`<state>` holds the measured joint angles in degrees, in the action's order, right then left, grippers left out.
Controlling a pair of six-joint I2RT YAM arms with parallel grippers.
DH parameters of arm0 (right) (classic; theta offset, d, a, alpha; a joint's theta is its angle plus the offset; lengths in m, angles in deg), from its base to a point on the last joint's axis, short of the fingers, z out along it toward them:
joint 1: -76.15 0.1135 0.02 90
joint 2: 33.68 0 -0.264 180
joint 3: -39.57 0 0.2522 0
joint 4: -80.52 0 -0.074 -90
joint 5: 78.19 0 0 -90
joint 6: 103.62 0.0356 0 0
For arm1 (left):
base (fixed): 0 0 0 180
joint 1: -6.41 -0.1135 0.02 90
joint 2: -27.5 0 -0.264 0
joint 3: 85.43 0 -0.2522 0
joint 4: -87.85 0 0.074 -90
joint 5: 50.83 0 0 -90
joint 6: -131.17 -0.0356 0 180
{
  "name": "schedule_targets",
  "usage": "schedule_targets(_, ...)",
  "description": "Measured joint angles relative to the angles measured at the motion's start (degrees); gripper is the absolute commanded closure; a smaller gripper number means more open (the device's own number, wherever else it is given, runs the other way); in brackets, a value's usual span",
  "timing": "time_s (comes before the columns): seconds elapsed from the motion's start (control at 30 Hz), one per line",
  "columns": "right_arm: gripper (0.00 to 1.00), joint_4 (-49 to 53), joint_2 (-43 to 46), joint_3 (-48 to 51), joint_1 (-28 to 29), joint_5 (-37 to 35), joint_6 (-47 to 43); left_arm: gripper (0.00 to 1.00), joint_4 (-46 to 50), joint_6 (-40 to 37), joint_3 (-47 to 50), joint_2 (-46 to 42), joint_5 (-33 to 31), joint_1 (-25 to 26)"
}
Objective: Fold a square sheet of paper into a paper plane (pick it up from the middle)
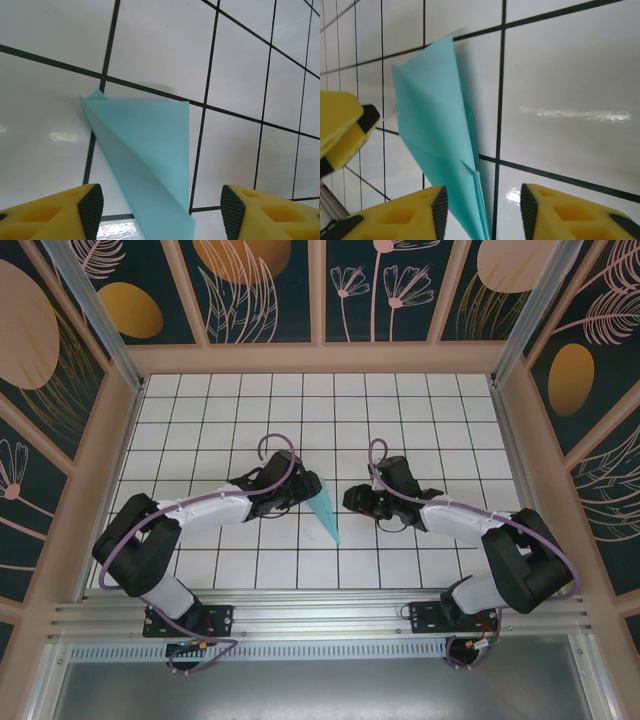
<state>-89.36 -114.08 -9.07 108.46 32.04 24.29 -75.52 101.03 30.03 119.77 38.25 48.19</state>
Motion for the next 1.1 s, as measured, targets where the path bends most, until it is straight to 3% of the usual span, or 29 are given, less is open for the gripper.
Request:
schedule_targets(0.27, 0.40, -4.2, 4.4, 3.3, -0.4, -2.9, 1.2, 0.36, 6.1, 2.2, -7.5, 7.1, -3.5, 2.4)
schedule_targets(0.7, 0.41, -6.8, 3.1, 3.3, -0.4, -2.2, 1.2, 0.73, 8.1, 3.1, -2.6, 5.4, -5.4, 2.5)
schedule_targets(0.77, 0.41, -7.2, 2.3, 3.3, -0.4, -1.1, 1.2, 0.82, 8.1, 3.0, -2.1, 5.0, -5.6, 2.6)
schedule_targets(1.1, 0.41, -9.1, -3.6, 2.3, -0.4, 7.7, -0.1, 0.97, 6.9, 1.9, -0.2, 3.5, -5.9, 2.6)
